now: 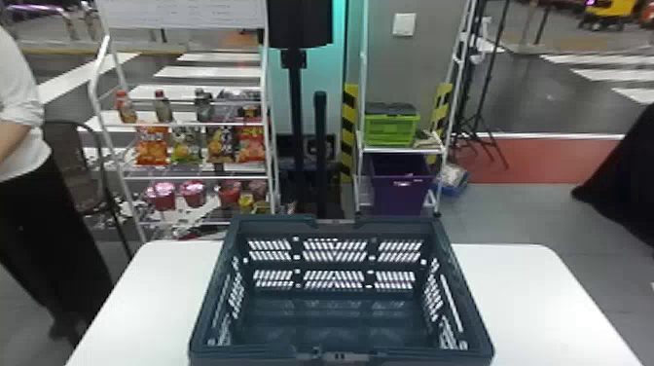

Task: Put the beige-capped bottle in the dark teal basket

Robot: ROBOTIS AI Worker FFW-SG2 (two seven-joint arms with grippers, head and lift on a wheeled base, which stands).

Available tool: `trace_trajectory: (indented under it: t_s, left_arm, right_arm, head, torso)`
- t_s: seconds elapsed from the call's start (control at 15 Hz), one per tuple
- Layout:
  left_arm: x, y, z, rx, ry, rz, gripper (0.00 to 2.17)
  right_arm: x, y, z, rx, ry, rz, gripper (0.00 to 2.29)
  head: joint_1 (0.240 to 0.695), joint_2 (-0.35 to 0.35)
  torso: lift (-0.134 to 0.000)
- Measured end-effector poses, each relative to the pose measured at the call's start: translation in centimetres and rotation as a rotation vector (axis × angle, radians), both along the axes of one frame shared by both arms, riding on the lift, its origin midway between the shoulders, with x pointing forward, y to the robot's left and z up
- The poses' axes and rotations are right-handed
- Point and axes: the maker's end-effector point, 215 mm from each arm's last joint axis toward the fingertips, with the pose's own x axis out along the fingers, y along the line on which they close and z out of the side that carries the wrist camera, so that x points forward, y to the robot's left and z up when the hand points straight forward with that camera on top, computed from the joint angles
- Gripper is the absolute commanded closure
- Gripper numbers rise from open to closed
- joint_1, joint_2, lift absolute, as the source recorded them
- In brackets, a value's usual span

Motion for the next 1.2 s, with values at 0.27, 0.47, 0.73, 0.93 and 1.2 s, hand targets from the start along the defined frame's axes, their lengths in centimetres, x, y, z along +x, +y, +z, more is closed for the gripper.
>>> trace_trajectory:
  t_s: [0.27,0.47,0.73,0.93,1.2]
  left_arm:
    - [0.0,0.0,0.0,0.000,0.000,0.000,0.15]
    - [-0.1,0.0,0.0,0.001,-0.001,0.000,0.15]
    - [-0.2,0.0,0.1,0.001,-0.010,-0.001,0.15]
    - [-0.3,-0.1,0.2,0.002,-0.013,-0.005,0.15]
    - [-0.6,-0.1,0.3,0.005,-0.016,-0.009,0.15]
  right_arm:
    - [-0.1,0.0,0.2,-0.001,-0.003,0.001,2.28]
    - [-0.1,0.2,0.9,-0.001,-0.014,0.004,2.28]
    - [0.6,0.7,3.3,0.001,-0.051,0.013,2.28]
    - [2.6,1.7,6.1,0.009,-0.067,0.035,2.28]
    - [6.1,3.1,8.6,0.022,-0.044,0.062,2.28]
  head:
    - [0.499,0.000]
    - [0.499,0.000]
    - [0.499,0.000]
    - [0.499,0.000]
    - [0.499,0.000]
  torso:
    - [0.000]
    - [0.000]
    - [0.000]
    - [0.000]
    - [0.000]
